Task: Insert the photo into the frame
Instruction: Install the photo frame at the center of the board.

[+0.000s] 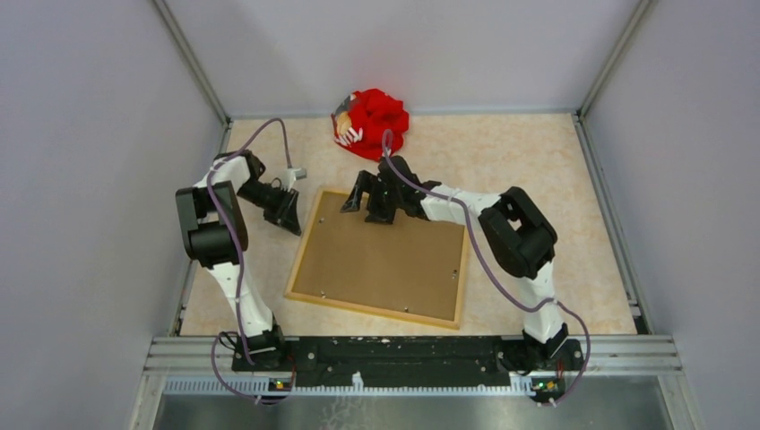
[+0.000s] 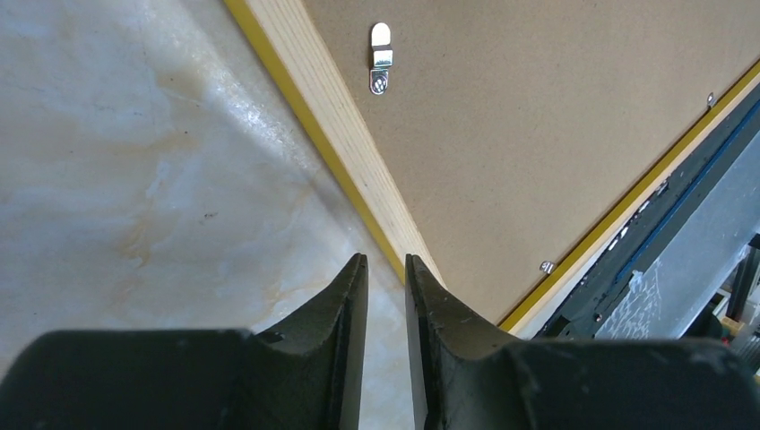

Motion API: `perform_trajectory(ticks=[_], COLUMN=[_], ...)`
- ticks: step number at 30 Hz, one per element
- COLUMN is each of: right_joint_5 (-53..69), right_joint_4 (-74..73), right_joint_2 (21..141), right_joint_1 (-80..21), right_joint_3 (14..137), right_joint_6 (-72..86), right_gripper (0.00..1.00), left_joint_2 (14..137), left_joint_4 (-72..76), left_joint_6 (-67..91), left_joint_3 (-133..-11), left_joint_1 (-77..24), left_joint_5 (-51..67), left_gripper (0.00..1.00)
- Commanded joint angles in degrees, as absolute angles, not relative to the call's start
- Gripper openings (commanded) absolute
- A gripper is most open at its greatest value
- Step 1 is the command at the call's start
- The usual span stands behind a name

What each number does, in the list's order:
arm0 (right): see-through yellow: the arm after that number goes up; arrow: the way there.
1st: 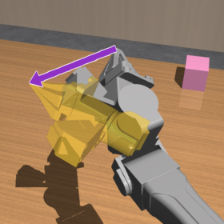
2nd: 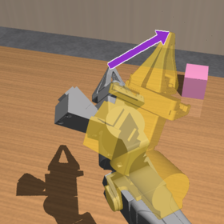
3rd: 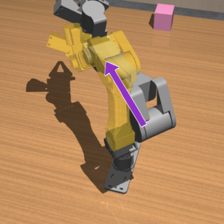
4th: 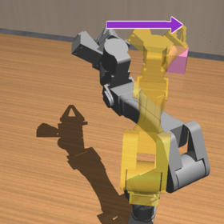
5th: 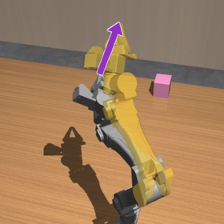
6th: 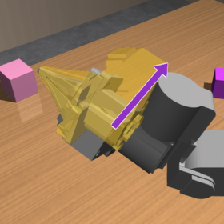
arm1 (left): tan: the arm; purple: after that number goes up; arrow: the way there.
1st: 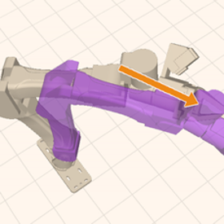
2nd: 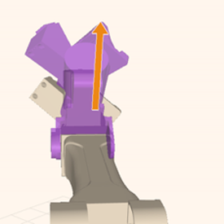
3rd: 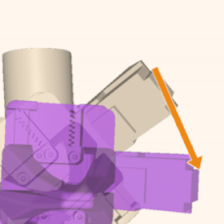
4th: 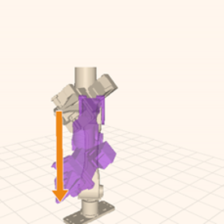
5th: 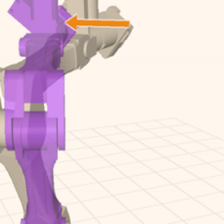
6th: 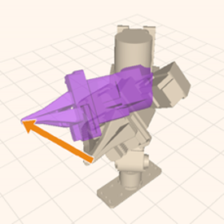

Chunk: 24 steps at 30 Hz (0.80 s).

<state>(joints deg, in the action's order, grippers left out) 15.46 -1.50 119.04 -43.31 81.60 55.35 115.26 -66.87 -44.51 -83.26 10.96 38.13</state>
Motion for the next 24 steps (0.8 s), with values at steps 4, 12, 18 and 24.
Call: perform_trajectory(ticks=[4, 12, 18, 24], right_joint_5=[15.7, 16.0, 15.7, 15.8], right_joint_4=[1.4, 2.3, 1.6, 1.6], right_joint_2=[119.8, 121.1, 120.7, 120.7], right_joint_1=[-44.8, -45.1, -45.2, -45.2], right_joint_3=[84.9, 85.1, 85.1, 85.4], right_joint_6=[55.7, 56.0, 55.4, 55.2], right_gripper=[0.86, 0.85, 0.85, 0.85], left_joint_2=[114.8, 114.6, 114.7, 114.7], left_joint_4=[-67.6, -67.2, -67.0, -67.7], left_joint_6=[-46.1, -46.8, -47.2, -47.6], left_joint_3=[-83.0, -81.4, -81.3, -81.4], left_joint_1=[11.0, 11.0, 11.0, 11.0], left_joint_5=[37.1, 37.8, 37.1, 37.4], left_gripper=[0.24, 0.19, 0.18, 0.22])
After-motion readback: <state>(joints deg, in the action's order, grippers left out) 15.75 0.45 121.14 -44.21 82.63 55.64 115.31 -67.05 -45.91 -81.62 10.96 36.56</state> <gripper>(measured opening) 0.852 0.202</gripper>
